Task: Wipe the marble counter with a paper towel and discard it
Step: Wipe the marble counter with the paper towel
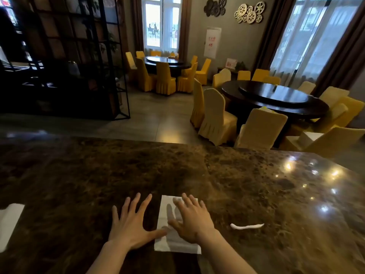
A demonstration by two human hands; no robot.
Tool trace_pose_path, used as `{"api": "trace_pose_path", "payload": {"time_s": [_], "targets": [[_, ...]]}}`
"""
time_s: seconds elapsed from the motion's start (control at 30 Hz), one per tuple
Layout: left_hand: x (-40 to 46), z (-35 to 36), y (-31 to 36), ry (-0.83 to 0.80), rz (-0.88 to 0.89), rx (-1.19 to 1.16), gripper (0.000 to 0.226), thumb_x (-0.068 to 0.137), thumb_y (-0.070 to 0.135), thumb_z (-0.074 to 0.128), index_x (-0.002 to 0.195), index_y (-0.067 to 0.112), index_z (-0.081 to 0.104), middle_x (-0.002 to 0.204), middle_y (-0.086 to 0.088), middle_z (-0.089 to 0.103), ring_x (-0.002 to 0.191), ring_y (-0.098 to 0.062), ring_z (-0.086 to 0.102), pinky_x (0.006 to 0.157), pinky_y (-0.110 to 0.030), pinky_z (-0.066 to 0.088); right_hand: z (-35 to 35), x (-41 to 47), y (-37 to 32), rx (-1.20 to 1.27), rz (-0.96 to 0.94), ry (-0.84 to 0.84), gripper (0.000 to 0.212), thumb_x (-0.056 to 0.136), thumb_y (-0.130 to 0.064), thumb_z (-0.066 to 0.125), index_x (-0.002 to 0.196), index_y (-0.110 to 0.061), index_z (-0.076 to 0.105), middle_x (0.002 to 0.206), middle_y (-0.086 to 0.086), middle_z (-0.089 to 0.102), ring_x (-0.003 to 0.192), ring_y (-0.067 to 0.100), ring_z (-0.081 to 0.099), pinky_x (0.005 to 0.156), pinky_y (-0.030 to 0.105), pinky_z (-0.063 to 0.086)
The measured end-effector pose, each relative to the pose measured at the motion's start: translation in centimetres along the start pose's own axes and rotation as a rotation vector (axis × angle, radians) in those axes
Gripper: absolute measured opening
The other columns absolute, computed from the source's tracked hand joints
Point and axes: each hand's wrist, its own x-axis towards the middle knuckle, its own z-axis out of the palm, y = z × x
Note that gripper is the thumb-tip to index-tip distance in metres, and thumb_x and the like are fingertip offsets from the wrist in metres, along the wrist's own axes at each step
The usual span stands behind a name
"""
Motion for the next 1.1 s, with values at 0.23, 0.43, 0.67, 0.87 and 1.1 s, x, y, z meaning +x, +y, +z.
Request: {"api": "trace_pose_path", "payload": {"time_s": [0.23,0.43,0.67,0.87,1.1], "targets": [[-0.2,2.1,-2.6,-0.02,0.048,0.061,0.136,0.05,0.109,0.038,0.153,0.046,-0.022,0.166,0.004,-0.03,0.15,-0.025,-0.032,0.124,-0.056,-0.018,3.4,0.4,-1.9,-0.064,-0.136,-0.067,0.065,0.1,-0.043,0.051,0.154,-0.028,0.019,0.166,0.007,0.009,0.152,0.033,0.002,0.123,0.053,0.013],[-0.2,2.7,-2.6,-0.043,0.082,0.059,0.141,0.045,0.113,0.033,0.153,0.044,-0.023,0.164,0.004,-0.035,0.147,-0.025,-0.037,0.124,-0.053,-0.021,4.1,-0.6,-0.8,-0.019,-0.203,0.185,0.031,0.101,-0.032,0.049,0.131,-0.027,0.054,0.148,0.001,0.045,0.137,0.024,0.037,0.109,0.04,0.039],[0.6,3.1,-0.1,-0.047,0.171,0.014,0.14,0.045,0.113,0.035,0.152,0.045,-0.026,0.164,0.01,-0.033,0.148,-0.016,-0.036,0.124,-0.05,-0.022,3.1,-2.6,1.9,0.338,0.036,0.421,0.012,0.096,-0.024,0.057,0.101,-0.028,0.067,0.094,-0.009,0.071,0.087,0.01,0.065,0.066,0.029,0.046],[1.4,3.8,5.9,-0.024,0.265,-0.014,0.141,0.047,0.112,0.036,0.151,0.042,-0.03,0.163,0.01,-0.034,0.147,-0.015,-0.037,0.124,-0.049,-0.023,-1.4,-5.6,11.0,1.262,0.615,0.79,0.024,0.102,-0.022,0.056,0.086,-0.023,0.074,0.077,-0.005,0.073,0.078,0.016,0.065,0.071,0.038,0.055],[2.3,7.0,11.1,0.106,0.266,0.049,0.14,0.049,0.113,0.018,0.153,0.033,-0.028,0.164,0.005,-0.033,0.149,-0.019,-0.034,0.126,-0.051,-0.017,-4.6,-12.2,21.8,1.093,0.729,1.041,0.02,0.103,-0.029,0.054,0.104,-0.025,0.074,0.092,-0.007,0.073,0.089,0.015,0.065,0.078,0.036,0.052]]}}
